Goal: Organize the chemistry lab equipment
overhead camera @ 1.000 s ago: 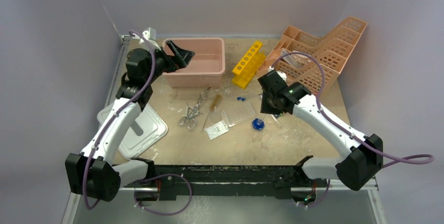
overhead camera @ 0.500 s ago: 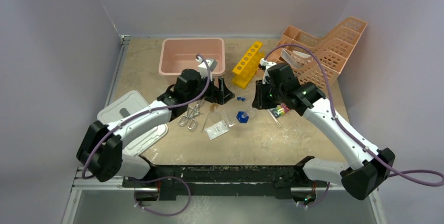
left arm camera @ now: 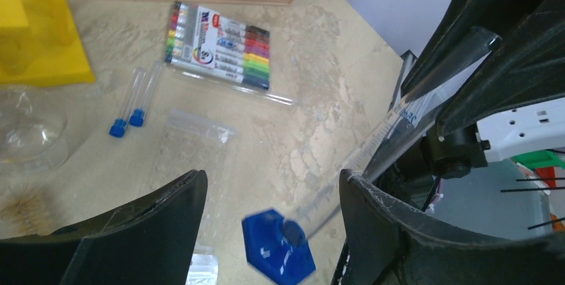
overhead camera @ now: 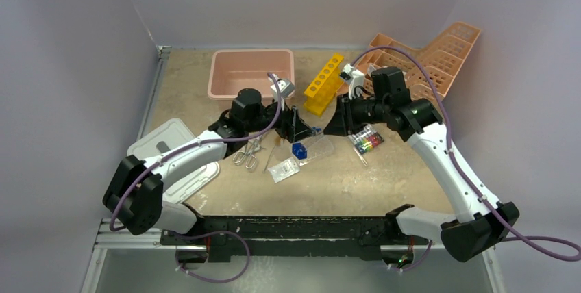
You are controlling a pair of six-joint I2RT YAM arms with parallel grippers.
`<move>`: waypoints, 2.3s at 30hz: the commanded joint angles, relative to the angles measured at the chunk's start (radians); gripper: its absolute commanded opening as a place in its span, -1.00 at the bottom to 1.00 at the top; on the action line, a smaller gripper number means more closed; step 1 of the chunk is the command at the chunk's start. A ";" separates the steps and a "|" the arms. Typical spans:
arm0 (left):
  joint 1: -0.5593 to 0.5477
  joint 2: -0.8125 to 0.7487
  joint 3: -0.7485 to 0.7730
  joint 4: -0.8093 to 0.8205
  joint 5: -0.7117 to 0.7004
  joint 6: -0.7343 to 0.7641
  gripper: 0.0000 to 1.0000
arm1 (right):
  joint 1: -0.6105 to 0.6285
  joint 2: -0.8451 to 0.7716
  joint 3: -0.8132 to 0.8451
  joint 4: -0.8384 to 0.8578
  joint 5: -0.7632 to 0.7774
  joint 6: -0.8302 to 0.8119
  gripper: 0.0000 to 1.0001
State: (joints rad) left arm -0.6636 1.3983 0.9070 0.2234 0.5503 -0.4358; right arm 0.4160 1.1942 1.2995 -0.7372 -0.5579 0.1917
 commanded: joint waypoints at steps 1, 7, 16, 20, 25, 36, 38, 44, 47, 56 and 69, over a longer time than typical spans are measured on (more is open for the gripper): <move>-0.019 -0.018 0.033 0.087 0.068 0.095 0.37 | 0.000 0.012 0.037 0.018 -0.197 -0.041 -0.69; -0.019 -0.040 0.098 -0.118 0.153 0.261 0.26 | 0.002 0.026 0.052 0.023 -0.221 -0.046 -0.69; -0.017 -0.121 0.156 -0.330 -0.038 0.417 0.37 | 0.003 0.026 0.017 0.023 -0.122 -0.061 -0.69; -0.017 -0.095 0.187 -0.364 0.042 0.416 0.37 | 0.002 0.039 0.007 0.024 -0.062 -0.067 -0.70; -0.019 -0.098 0.163 -0.281 0.206 0.375 0.35 | 0.002 0.059 0.035 0.035 -0.101 -0.077 -0.70; -0.048 -0.010 0.209 -0.407 0.273 0.464 0.07 | 0.003 0.098 0.089 0.013 -0.292 -0.104 -0.74; -0.051 -0.001 0.210 -0.418 0.270 0.471 0.02 | 0.005 0.101 0.092 0.011 -0.301 -0.108 -0.75; -0.051 0.001 0.228 -0.444 0.294 0.492 -0.61 | 0.013 0.099 0.080 0.006 -0.285 -0.115 -0.74; -0.050 0.005 0.236 -0.447 0.313 0.493 -1.00 | 0.016 0.104 0.081 0.007 -0.279 -0.117 -0.68; -0.024 -0.016 0.242 -0.452 0.276 0.450 -1.00 | 0.009 0.031 0.108 0.154 -0.131 0.032 0.66; 0.171 -0.240 0.070 -0.078 -0.334 0.028 -1.00 | 0.008 -0.054 0.035 0.650 0.784 0.380 0.53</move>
State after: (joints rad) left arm -0.4988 1.2133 0.9752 -0.0071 0.5339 -0.2596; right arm 0.4252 1.1618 1.3811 -0.3370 -0.1265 0.4488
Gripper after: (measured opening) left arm 0.231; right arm 0.797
